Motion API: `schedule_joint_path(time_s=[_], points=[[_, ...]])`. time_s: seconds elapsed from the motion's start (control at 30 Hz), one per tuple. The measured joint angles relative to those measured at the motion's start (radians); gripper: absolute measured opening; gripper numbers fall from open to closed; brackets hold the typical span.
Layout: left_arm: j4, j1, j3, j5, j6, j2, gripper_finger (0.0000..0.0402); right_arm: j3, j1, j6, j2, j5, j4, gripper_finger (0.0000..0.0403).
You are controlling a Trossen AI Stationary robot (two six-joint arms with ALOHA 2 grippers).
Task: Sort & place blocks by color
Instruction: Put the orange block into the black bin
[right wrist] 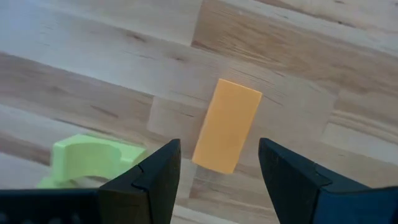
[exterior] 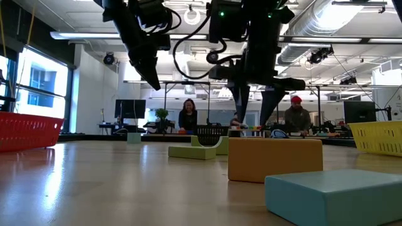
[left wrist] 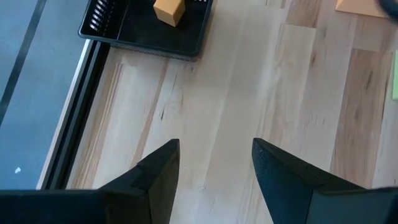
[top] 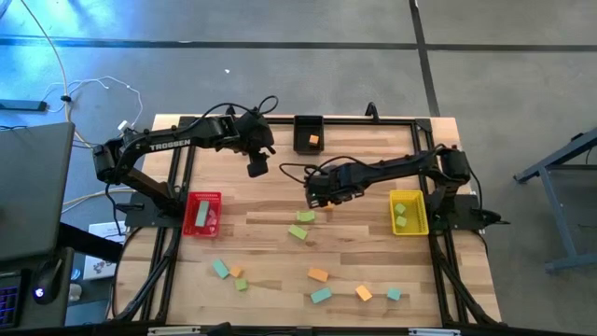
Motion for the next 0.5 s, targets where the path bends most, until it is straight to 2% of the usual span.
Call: schedule_joint_path(time_s=[0.5], points=[[0.0, 0.0, 0.0, 0.004, 0.022, 0.0, 0.0188, 0.0, 0.0, 0.056, 0.068, 0.001, 0.018, 0.0201]])
